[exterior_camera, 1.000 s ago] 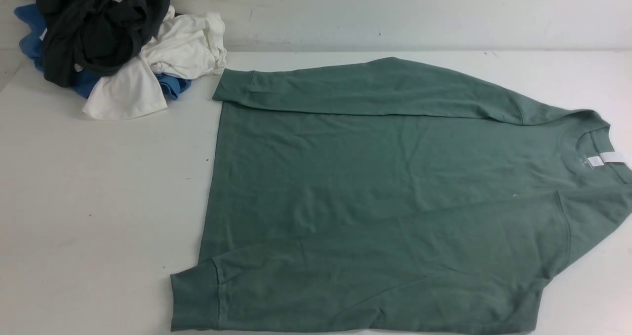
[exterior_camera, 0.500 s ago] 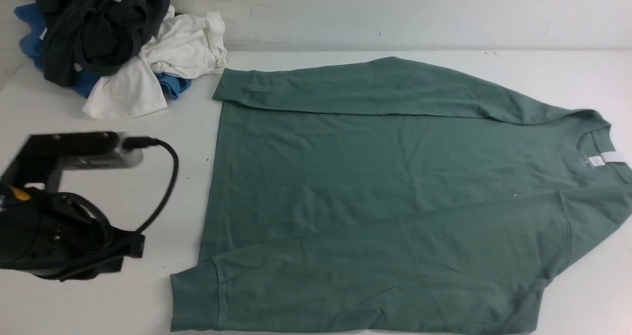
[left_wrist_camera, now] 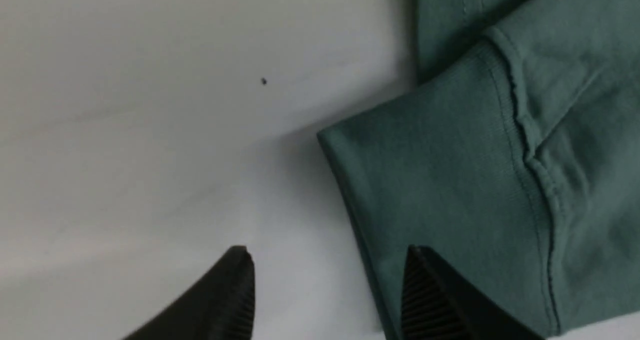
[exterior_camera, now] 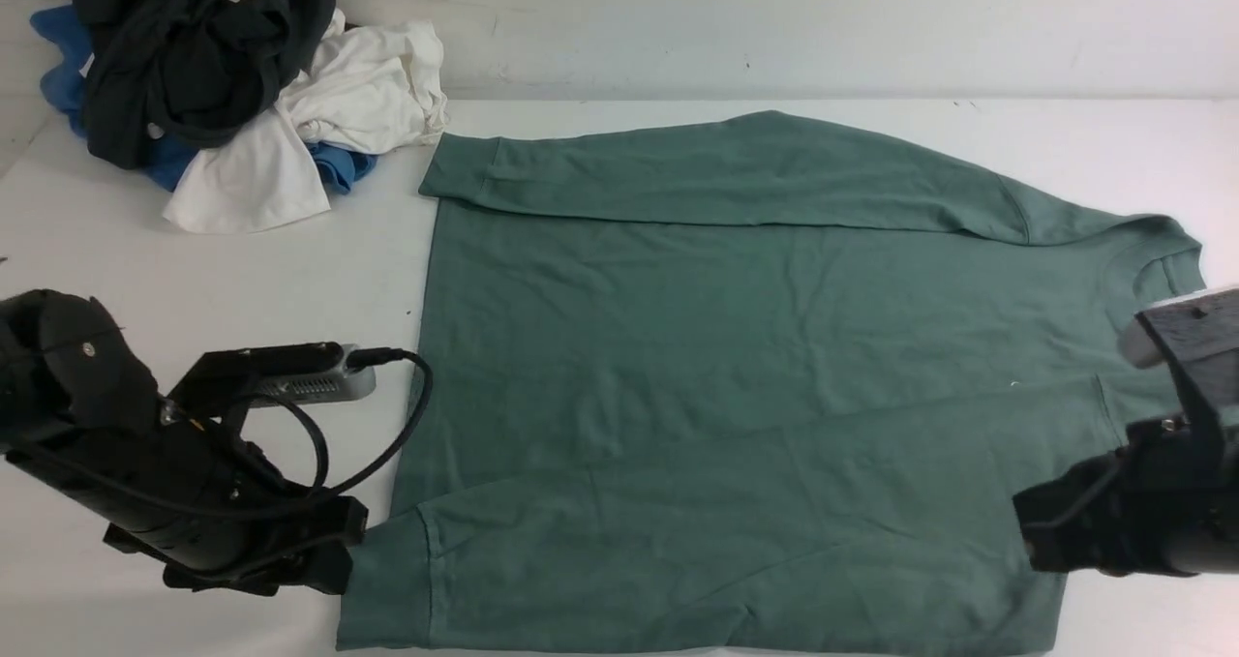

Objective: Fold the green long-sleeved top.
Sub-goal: Use the left arm to clamp the cuff closest to it, then use the left arm to drag and place the cuff at the centered position on the left edge of the fabric

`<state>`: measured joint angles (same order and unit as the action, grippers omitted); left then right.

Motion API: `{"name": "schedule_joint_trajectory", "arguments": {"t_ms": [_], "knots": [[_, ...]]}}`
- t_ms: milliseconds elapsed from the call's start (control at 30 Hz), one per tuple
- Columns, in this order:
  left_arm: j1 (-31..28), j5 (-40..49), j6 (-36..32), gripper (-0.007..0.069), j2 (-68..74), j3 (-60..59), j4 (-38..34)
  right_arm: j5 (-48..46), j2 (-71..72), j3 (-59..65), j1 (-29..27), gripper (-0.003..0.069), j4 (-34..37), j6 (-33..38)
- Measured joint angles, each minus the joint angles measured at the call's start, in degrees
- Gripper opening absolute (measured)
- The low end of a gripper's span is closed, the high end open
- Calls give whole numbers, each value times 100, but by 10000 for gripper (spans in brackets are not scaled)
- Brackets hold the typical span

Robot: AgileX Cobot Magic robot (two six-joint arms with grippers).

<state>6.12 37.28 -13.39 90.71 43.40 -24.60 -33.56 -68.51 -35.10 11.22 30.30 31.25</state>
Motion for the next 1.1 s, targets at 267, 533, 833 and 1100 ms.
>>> {"name": "schedule_joint_trajectory", "arguments": {"t_ms": [267, 533, 833, 1100], "knots": [[675, -781, 406, 226, 367, 39, 65, -138, -129, 0, 0, -10, 1576, 1653], [694, -850, 430, 20, 270, 83, 368, -264, -129, 0, 0, -10, 1899, 2109], [694, 154, 425, 16, -200, 1315, 838, -265, -129, 0, 0, -10, 1926, 2255], [701, -5, 544, 16, -95, 2761, 1760, -218, -129, 0, 0, -10, 1926, 2297]]}}
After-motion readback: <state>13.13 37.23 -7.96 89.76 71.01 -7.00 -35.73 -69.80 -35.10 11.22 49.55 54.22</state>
